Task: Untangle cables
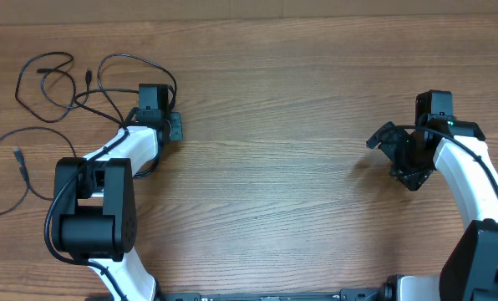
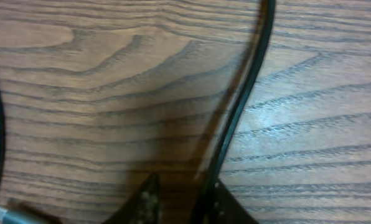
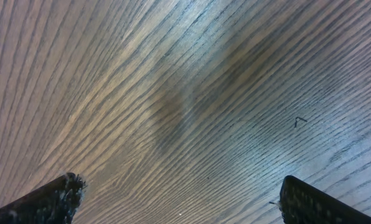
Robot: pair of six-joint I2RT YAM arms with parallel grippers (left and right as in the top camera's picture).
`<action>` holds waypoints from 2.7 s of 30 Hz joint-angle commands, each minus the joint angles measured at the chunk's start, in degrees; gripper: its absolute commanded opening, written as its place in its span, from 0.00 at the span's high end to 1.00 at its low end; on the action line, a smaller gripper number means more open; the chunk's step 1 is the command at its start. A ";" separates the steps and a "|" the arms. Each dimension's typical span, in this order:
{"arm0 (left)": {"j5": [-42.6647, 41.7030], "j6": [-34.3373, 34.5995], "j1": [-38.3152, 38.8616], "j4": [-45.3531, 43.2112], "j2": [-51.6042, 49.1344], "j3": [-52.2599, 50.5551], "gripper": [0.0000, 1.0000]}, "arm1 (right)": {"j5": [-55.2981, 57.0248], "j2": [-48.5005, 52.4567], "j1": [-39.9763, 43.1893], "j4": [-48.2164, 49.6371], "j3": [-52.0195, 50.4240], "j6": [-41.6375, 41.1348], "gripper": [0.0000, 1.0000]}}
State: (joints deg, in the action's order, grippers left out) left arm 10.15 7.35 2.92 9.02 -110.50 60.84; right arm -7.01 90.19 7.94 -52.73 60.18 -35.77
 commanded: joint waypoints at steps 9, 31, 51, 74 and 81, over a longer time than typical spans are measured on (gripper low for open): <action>0.72 3.50 -0.26 10.38 10.88 5.22 0.55 | 0.79 0.00 0.33 0.17 -0.33 0.17 0.00; -27.74 2.93 -0.26 62.47 59.56 9.01 0.00 | 0.79 0.00 0.33 0.15 -0.33 0.17 0.00; -31.17 3.28 -0.26 78.88 86.90 7.87 0.00 | 0.79 0.00 0.33 0.15 -0.33 0.17 0.00; -32.70 12.00 -0.26 87.76 87.76 7.85 0.00 | 0.79 0.00 0.33 0.15 -0.33 0.17 0.00; -34.05 10.71 -0.39 82.38 90.23 0.46 0.00 | 0.79 0.00 0.33 0.15 -0.33 0.17 0.00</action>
State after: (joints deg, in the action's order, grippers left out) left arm -21.93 19.16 2.87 95.00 -22.37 65.63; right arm -7.03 90.19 7.94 -52.73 60.18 -35.77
